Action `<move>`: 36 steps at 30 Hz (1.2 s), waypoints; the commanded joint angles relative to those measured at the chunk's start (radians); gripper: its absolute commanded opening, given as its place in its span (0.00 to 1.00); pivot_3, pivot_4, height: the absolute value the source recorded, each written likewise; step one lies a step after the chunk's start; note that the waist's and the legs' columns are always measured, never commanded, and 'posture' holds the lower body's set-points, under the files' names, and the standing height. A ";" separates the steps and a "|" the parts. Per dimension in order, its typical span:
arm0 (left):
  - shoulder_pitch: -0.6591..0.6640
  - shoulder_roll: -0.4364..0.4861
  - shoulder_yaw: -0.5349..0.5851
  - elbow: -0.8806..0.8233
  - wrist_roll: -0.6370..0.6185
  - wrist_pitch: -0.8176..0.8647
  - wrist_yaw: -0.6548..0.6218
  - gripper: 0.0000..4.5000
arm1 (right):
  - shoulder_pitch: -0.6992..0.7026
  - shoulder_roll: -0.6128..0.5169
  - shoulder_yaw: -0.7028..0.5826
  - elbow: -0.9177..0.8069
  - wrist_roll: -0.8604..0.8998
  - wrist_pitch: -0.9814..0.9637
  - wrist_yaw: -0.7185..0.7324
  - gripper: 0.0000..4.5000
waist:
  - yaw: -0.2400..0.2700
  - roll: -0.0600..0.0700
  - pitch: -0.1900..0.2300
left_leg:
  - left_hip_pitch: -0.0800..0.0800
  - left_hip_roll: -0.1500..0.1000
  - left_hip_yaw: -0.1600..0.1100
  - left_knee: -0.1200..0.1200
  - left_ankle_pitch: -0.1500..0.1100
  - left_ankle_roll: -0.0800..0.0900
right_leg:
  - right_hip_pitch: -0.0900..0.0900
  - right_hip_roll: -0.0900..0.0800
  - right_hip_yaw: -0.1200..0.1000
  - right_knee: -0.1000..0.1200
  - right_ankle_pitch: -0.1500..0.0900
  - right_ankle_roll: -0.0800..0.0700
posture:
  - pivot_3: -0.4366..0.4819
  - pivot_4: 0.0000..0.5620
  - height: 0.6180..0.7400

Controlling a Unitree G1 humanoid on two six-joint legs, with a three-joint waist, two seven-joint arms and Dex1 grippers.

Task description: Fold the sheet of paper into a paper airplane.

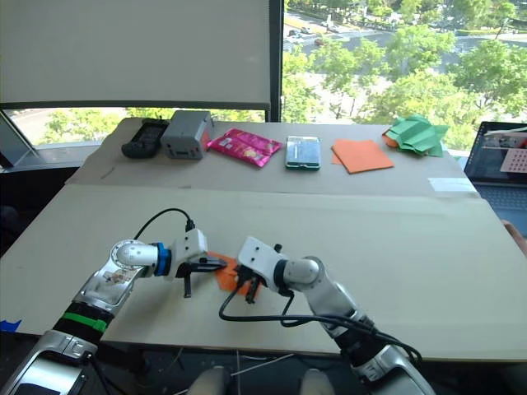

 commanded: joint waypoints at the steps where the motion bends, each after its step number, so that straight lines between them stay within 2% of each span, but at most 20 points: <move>1: 0.030 0.009 -0.027 0.018 0.035 0.038 0.006 0.00 | -0.023 0.008 0.000 0.022 -0.008 -0.026 0.005 0.00 | 0.000 0.000 0.000 | 0.000 0.000 0.000 0.000 0.001 0.001 | 0.000 0.000 0.000 0.000 0.000 0.000 | 0.48 0.27 0.69; 15: 0.044 0.014 -0.027 -0.008 0.033 0.050 0.019 0.00 | -0.002 -0.027 0.044 0.124 -0.078 0.128 0.001 0.00 | 0.000 0.004 -0.008 | 0.001 0.000 0.000 0.000 -0.002 -0.004 | 0.000 0.000 0.000 0.000 0.000 0.000 | 0.48 0.27 0.69; 36: 0.024 0.020 -0.043 0.029 0.049 0.028 0.019 0.00 | 0.189 -0.183 0.033 -0.067 -0.067 0.209 0.009 0.00 | 0.023 0.001 -0.017 | 0.001 0.000 0.001 0.000 -0.003 -0.005 | 0.001 -0.001 0.000 -0.002 -0.001 -0.001 | 0.48 0.27 0.69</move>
